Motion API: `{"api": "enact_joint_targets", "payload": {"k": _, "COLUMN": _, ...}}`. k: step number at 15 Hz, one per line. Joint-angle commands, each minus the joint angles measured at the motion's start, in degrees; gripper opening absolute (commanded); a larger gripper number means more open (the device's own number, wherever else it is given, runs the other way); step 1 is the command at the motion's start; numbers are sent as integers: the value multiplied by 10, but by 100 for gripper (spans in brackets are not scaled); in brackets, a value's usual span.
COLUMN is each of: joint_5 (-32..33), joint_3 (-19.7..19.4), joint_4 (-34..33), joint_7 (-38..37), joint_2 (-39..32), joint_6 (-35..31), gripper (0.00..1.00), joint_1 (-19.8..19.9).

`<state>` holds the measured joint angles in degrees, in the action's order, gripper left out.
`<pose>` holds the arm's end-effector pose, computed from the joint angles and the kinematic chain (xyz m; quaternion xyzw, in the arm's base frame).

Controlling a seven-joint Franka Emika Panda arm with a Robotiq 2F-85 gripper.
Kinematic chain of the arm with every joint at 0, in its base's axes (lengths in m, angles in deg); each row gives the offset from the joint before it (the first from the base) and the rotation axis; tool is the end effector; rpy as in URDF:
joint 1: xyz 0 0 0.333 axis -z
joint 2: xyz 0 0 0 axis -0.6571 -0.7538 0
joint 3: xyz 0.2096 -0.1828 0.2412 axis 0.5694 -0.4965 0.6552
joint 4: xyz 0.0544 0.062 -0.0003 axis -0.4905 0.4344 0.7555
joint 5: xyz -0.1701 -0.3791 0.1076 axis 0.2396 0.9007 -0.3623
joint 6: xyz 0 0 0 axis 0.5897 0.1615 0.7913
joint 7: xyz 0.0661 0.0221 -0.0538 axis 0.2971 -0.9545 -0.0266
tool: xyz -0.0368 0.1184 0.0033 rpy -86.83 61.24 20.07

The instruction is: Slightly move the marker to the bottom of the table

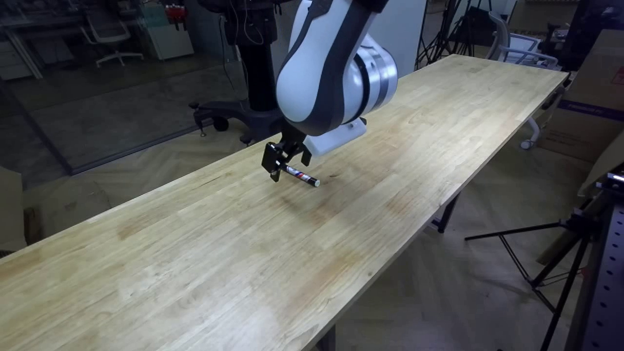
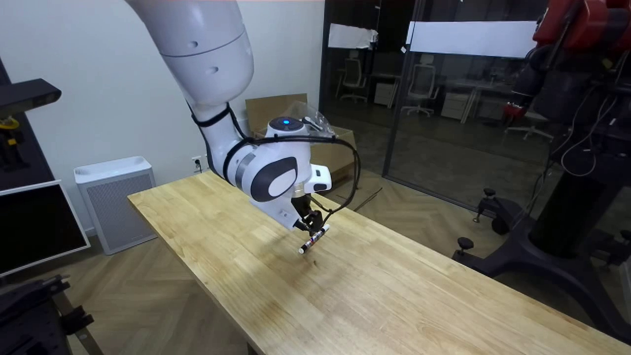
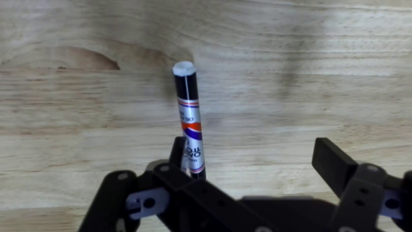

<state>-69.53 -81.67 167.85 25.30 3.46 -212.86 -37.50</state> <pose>0.6841 0.0468 0.0896 -0.9869 -0.0096 -0.1519 0.0539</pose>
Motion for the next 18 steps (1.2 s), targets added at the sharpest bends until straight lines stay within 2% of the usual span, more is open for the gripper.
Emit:
{"api": "enact_joint_targets", "payload": {"k": 1, "joint_5": -19, "joint_3": 30, "joint_4": 42, "joint_7": 10, "joint_2": 24, "joint_6": -19, "gripper": 100, "joint_1": 42}}
{"api": "enact_joint_targets", "payload": {"k": 5, "joint_5": -15, "joint_3": 44, "joint_4": 51, "joint_7": 21, "joint_2": 26, "joint_6": 1, "gripper": 100, "joint_1": 72}}
{"api": "enact_joint_targets", "payload": {"k": 9, "joint_5": -15, "joint_3": 58, "joint_4": 34, "joint_7": 55, "joint_2": 27, "joint_6": 97, "gripper": 100, "joint_1": 99}}
{"api": "enact_joint_targets", "payload": {"k": 13, "joint_5": -16, "joint_3": 27, "joint_4": 13, "joint_7": 73, "joint_2": 41, "joint_6": 198, "gripper": 100, "joint_1": 82}}
{"api": "enact_joint_targets", "payload": {"k": 14, "joint_5": -25, "joint_3": 29, "joint_4": 17, "joint_7": 74, "joint_2": 25, "joint_6": 163, "gripper": 100, "joint_1": 80}}
{"api": "enact_joint_targets", "payload": {"k": 18, "joint_5": -19, "joint_3": 15, "joint_4": 11, "joint_7": 71, "joint_2": 34, "joint_6": 192, "gripper": 100, "joint_1": 68}}
